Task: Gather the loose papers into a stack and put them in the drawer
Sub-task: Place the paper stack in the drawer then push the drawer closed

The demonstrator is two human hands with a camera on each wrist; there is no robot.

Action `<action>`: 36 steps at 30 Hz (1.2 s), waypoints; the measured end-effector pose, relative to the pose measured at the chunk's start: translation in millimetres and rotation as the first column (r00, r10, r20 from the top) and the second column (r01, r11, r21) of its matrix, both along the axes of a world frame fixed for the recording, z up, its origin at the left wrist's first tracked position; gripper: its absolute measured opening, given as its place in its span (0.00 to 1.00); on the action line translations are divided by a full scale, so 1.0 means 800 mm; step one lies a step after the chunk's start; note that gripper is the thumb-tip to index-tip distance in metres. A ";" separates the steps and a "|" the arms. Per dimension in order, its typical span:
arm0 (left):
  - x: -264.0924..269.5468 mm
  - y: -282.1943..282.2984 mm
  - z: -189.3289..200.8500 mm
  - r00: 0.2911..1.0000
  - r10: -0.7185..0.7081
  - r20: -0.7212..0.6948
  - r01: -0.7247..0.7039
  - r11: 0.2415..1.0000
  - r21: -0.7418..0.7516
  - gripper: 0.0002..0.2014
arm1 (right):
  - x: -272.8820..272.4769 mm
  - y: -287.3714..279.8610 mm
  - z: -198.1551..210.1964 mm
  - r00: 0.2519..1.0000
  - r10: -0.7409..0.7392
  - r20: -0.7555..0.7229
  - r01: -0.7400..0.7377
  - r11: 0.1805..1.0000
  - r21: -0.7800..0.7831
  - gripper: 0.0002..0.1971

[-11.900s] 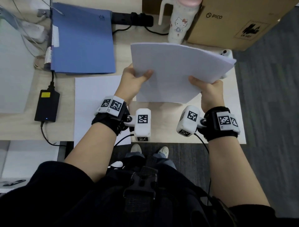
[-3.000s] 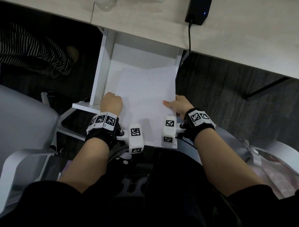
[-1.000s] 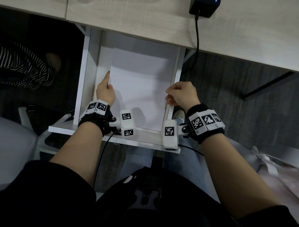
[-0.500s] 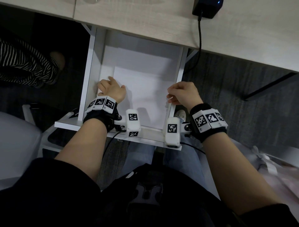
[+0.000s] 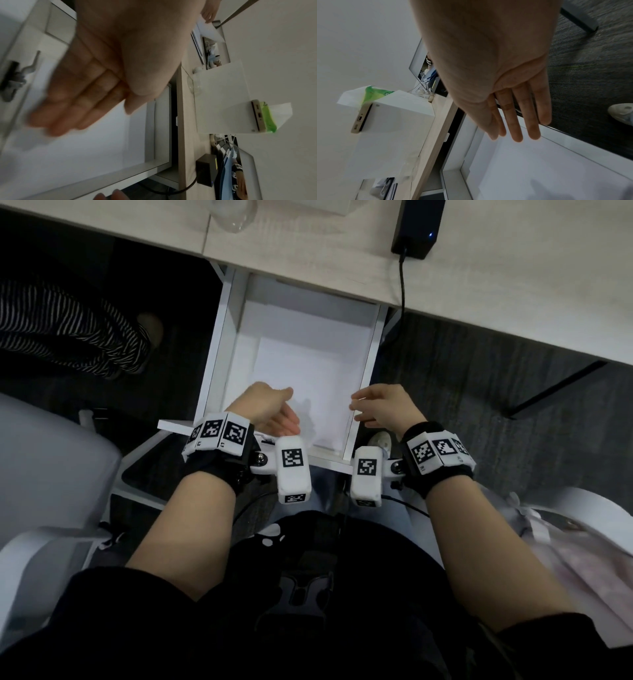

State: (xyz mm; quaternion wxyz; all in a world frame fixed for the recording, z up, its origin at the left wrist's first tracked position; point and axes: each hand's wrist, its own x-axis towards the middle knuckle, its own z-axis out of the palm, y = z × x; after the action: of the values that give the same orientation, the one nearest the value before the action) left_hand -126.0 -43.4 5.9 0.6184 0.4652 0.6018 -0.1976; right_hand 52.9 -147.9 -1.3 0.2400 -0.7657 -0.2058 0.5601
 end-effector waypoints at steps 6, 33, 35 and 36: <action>-0.013 -0.033 -0.002 0.940 -0.331 -0.083 0.296 0.913 -0.281 0.30 | -0.009 -0.031 0.017 0.983 0.183 -0.030 -0.185 0.972 -0.143 0.12; 0.037 -0.013 -0.005 0.981 -0.070 0.179 0.023 0.968 0.249 0.14 | 0.058 0.064 0.028 0.999 -0.001 0.050 -0.001 0.999 0.048 0.34; 0.049 -0.006 -0.006 0.978 -0.044 0.202 -0.011 0.964 0.265 0.14 | 0.063 0.063 0.026 0.999 0.001 0.046 -0.002 0.999 0.034 0.35; 0.054 -0.003 -0.005 0.976 -0.031 0.214 -0.029 0.962 0.272 0.14 | 0.064 0.061 0.025 0.999 0.003 0.044 -0.005 0.999 0.036 0.35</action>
State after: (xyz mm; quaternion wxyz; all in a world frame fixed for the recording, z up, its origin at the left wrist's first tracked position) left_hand -83.2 -46.1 1.9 0.6098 0.5652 0.5522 -0.0612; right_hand 104.3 -99.4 19.0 0.2480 -0.7730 -0.2228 0.5398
